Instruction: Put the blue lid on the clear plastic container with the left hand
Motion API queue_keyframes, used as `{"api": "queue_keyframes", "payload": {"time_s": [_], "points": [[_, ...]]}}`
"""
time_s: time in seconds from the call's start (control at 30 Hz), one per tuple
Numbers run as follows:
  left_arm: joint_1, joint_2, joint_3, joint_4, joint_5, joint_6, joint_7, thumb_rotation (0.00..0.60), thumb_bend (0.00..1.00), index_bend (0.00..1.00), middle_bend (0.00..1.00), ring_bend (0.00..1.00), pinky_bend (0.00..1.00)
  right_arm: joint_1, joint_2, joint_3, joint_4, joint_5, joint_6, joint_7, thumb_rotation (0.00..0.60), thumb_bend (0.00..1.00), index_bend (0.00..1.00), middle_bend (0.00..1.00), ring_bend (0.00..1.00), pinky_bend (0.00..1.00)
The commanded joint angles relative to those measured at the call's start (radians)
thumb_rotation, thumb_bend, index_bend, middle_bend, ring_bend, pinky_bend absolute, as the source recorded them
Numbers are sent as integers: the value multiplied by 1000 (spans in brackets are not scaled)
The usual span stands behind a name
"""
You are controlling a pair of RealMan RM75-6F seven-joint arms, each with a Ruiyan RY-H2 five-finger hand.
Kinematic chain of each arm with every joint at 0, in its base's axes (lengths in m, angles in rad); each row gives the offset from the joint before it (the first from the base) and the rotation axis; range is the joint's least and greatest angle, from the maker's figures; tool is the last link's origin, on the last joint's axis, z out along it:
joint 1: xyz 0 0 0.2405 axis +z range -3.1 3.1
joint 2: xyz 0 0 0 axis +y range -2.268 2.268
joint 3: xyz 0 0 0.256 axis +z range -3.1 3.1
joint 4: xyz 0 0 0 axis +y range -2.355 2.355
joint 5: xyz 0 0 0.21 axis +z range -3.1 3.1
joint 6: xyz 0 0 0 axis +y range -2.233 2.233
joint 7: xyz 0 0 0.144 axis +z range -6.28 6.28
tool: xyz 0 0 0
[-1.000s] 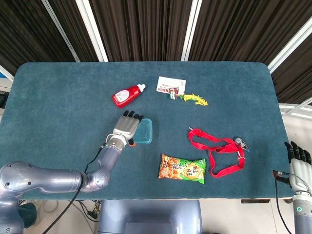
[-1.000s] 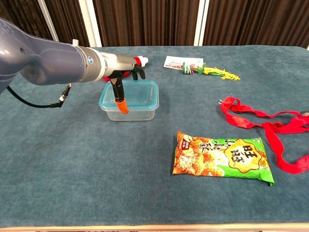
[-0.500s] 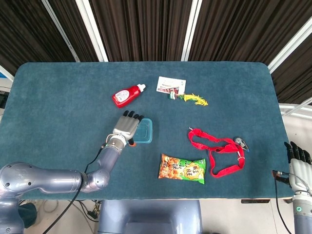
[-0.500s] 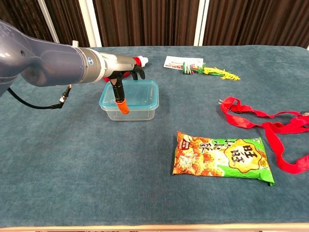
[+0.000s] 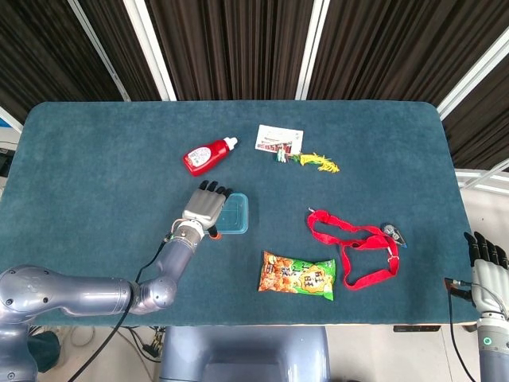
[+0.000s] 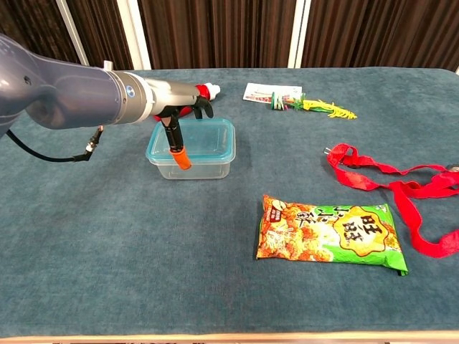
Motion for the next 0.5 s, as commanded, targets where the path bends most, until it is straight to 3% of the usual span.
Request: {"api": "queue_keyframes", "payload": {"time_s": [0.03,0.5], "points": [[1,1,2,-1,0,-2,2,600,130,120,229,0,10,0,0,1,0,1,1,-1,600,268,36,1,0,0],[5,10,3,-9,16,-3,5,600,88,99,131,0,5,-1,-1,3,-4,11,2,-8,600,268,36,1,0,0]]}}
